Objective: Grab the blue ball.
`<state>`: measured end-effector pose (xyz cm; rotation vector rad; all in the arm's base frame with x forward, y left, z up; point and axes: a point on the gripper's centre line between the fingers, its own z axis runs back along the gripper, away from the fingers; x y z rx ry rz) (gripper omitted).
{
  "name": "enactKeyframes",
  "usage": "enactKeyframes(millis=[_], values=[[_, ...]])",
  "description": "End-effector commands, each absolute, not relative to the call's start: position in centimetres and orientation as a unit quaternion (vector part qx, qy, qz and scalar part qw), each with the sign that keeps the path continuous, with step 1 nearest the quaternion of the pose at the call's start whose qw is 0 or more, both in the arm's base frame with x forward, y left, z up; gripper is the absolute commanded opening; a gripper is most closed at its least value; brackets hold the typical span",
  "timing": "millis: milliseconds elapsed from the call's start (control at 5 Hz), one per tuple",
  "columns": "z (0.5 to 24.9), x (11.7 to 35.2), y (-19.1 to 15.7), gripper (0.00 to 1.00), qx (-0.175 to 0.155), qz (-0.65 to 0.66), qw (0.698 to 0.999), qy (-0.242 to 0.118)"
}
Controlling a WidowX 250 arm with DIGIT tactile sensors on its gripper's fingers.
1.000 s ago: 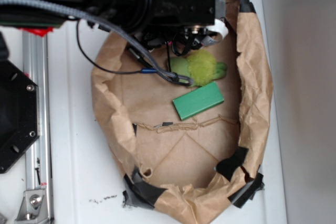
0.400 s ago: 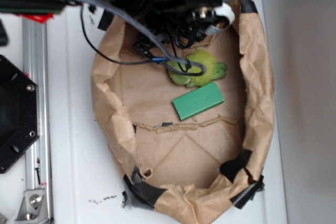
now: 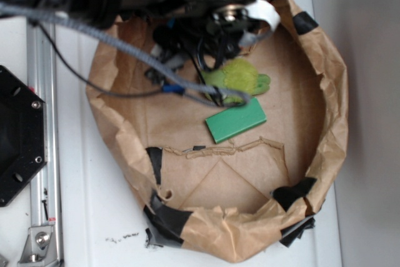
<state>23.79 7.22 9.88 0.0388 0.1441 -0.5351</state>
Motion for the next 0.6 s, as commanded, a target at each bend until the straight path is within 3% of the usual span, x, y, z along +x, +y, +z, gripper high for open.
enactKeyframes(millis=[0, 200, 400], values=[[16.7, 25.1, 2.4, 0.0, -0.033, -0.077, 0.996, -0.035], [17.4, 25.3, 1.9, 0.0, -0.062, -0.037, 0.995, -0.074], [17.8, 25.3, 1.9, 0.0, -0.064, -0.015, 0.992, -0.104]])
